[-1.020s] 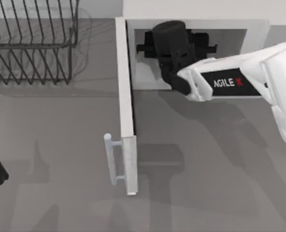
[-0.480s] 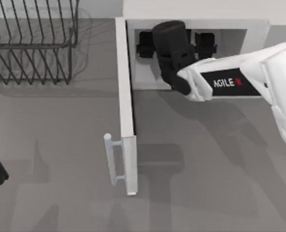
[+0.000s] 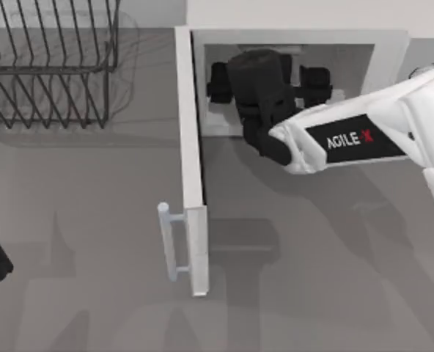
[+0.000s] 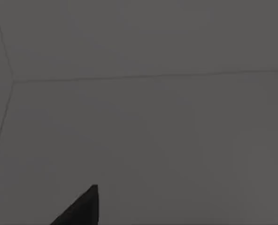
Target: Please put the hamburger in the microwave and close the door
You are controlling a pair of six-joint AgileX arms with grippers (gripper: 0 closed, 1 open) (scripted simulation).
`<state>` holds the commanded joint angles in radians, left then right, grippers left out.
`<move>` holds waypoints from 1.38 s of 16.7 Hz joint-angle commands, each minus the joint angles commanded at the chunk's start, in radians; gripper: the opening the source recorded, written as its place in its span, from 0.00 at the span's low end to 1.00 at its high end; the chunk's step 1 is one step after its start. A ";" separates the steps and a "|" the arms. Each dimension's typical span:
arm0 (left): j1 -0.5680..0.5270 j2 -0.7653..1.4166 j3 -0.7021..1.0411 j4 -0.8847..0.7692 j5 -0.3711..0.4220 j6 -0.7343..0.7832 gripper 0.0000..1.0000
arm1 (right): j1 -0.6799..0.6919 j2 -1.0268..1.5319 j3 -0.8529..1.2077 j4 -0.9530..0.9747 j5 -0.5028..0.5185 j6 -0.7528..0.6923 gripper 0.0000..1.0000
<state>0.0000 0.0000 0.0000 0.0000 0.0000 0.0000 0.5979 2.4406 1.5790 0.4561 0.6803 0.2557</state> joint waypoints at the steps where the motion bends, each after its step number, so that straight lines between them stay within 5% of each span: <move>1: 0.000 0.000 0.000 0.000 0.000 0.000 1.00 | 0.021 -0.031 -0.064 0.018 0.019 0.013 1.00; 10: 0.000 0.000 0.000 0.000 0.000 0.000 1.00 | 0.220 -0.321 -0.634 0.188 0.188 0.131 1.00; 18: 0.000 0.000 0.000 0.000 0.000 0.000 1.00 | 0.229 -0.345 -0.652 0.182 0.198 0.138 1.00; 23: 0.000 0.000 0.000 0.000 0.000 0.000 1.00 | 0.228 -0.478 -0.598 -0.015 0.196 0.138 1.00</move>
<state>0.0000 0.0000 0.0000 0.0000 0.0000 0.0000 0.8261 1.9625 0.9812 0.4406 0.8763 0.3939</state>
